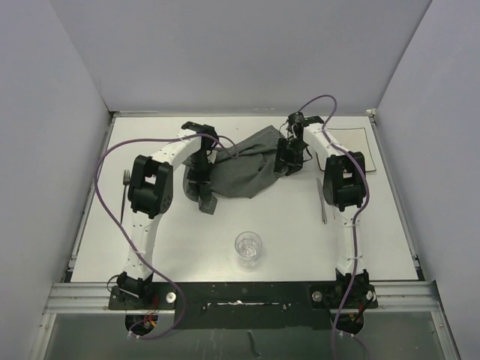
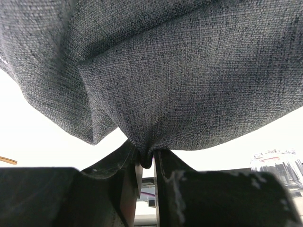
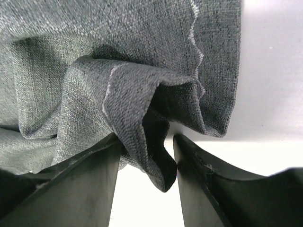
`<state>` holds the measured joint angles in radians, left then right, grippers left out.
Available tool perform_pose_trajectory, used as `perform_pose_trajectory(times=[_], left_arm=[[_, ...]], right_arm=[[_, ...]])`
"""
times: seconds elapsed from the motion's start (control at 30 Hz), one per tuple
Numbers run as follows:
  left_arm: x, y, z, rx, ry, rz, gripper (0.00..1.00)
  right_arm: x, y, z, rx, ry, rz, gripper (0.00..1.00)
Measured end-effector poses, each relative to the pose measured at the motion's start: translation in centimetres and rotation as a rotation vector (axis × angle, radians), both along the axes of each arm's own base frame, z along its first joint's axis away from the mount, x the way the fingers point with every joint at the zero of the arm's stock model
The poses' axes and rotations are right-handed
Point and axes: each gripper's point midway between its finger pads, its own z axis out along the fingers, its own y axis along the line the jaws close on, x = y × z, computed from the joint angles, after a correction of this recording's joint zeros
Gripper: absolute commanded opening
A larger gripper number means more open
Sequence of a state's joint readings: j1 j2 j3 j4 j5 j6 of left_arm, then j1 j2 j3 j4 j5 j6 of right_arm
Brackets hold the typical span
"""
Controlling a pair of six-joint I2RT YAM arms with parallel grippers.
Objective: Set the dinner table for one person
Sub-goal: Flatten out the napkin at the center of the board.
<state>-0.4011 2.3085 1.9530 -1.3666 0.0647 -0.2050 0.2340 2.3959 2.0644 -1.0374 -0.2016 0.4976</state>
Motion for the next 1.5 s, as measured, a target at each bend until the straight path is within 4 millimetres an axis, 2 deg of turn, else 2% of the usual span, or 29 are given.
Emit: perform_pose_trajectory(times=[0.07, 0.13, 0.17, 0.3, 0.4, 0.5, 0.67, 0.83, 0.9, 0.97, 1.03, 1.1, 1.2, 1.3, 1.37, 1.4, 1.5], left_arm=[[0.0, 0.0, -0.1, 0.001, 0.002, 0.0, 0.14], [0.1, 0.0, -0.2, 0.001, 0.004, 0.0, 0.14], [0.1, -0.1, -0.2, 0.001, 0.003, 0.0, 0.14], [0.1, -0.1, -0.3, 0.002, 0.005, -0.001, 0.14], [0.1, -0.1, -0.3, 0.002, 0.004, -0.001, 0.14], [0.1, -0.1, -0.3, 0.003, 0.004, -0.002, 0.13], [0.1, -0.1, -0.3, 0.003, 0.004, -0.002, 0.13], [0.1, -0.1, -0.3, 0.007, 0.002, -0.003, 0.13], [0.2, 0.0, -0.2, 0.011, -0.002, -0.003, 0.13], [0.6, 0.0, 0.2, 0.014, -0.017, -0.001, 0.13], [1.3, -0.1, 0.8, 0.016, -0.045, 0.007, 0.14], [2.2, -0.3, 1.5, 0.018, -0.082, 0.015, 0.15], [3.3, -0.2, 2.2, 0.032, -0.132, 0.026, 0.18], [4.0, 0.1, 2.7, 0.056, -0.166, 0.043, 0.19], [4.3, 0.3, 2.7, 0.071, -0.178, 0.053, 0.19], [4.4, 0.5, 2.7, 0.078, -0.185, 0.06, 0.19], [4.9, 0.9, 3.1, 0.083, -0.2, 0.079, 0.17]], right_arm=[[-0.6, -0.1, 0.0, -0.001, 0.014, 0.005, 0.33], [-0.8, -0.2, -0.1, -0.004, 0.018, 0.017, 0.04], [-1.0, -0.2, -0.1, -0.006, 0.024, 0.024, 0.0], [-1.9, -0.4, -0.1, -0.02, 0.048, 0.043, 0.0], [-3.3, -0.5, 0.6, -0.025, 0.073, 0.061, 0.0], [-4.1, 0.2, 2.9, 0.03, 0.068, 0.074, 0.0], [-5.2, 2.5, 10.5, 0.221, -0.004, 0.095, 0.0], [-4.6, 4.5, 18.1, 0.442, -0.107, 0.099, 0.0], [-4.1, 5.1, 19.6, 0.513, -0.124, 0.087, 0.0], [-3.0, 5.4, 20.1, 0.564, -0.12, 0.061, 0.0], [-1.0, 5.8, 19.4, 0.584, -0.114, 0.037, 0.0], [1.4, 6.1, 17.7, 0.587, -0.106, 0.012, 0.0], [4.2, 6.3, 12.1, 0.566, -0.041, -0.055, 0.0], [4.5, 6.0, 5.8, 0.506, 0.069, -0.141, 0.0], [4.2, 5.7, 2.5, 0.457, 0.13, -0.188, 0.0], [4.1, 5.6, 1.5, 0.432, 0.144, -0.203, 0.0], [4.2, 5.3, 0.8, 0.384, 0.134, -0.224, 0.0]])
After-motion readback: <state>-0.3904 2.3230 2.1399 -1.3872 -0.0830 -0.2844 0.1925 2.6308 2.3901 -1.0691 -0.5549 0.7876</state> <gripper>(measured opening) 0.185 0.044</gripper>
